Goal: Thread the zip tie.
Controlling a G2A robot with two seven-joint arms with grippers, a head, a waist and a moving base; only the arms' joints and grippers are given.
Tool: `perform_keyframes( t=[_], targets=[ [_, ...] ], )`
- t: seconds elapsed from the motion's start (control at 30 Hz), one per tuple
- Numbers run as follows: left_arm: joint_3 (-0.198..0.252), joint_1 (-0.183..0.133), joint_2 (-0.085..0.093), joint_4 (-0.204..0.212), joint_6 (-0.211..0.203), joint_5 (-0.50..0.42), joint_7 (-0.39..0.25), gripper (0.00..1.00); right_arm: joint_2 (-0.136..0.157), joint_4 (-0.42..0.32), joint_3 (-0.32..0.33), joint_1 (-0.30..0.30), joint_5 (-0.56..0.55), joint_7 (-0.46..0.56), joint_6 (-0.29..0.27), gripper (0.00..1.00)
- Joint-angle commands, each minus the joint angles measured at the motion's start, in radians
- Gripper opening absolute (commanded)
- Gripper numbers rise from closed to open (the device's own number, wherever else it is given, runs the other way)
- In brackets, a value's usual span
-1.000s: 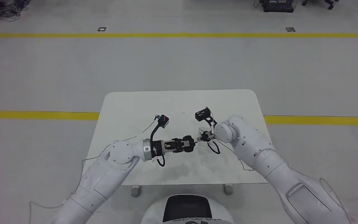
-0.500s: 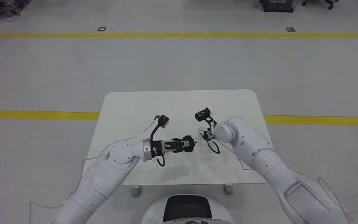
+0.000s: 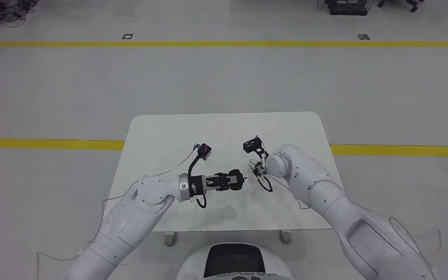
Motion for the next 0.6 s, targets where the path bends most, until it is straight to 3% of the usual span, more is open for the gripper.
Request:
perform_keyframes(
  t=[0.0,0.33,0.57],
  targets=[
    [0.000,0.000,0.000,0.000,0.000,0.000,0.000,0.00,-0.010,0.026,-0.009,0.010,0.003,0.000,-0.003,0.12],
    [0.000,0.000,0.000,0.000,0.000,0.000,0.000,0.00,-0.057,0.143,-0.042,0.048,0.024,-0.012,-0.023,0.06],
    [0.000,0.000,0.000,0.000,0.000,0.000,0.000,0.00,-0.085,0.205,-0.058,0.067,0.026,-0.021,-0.028,0.07]
  ],
)
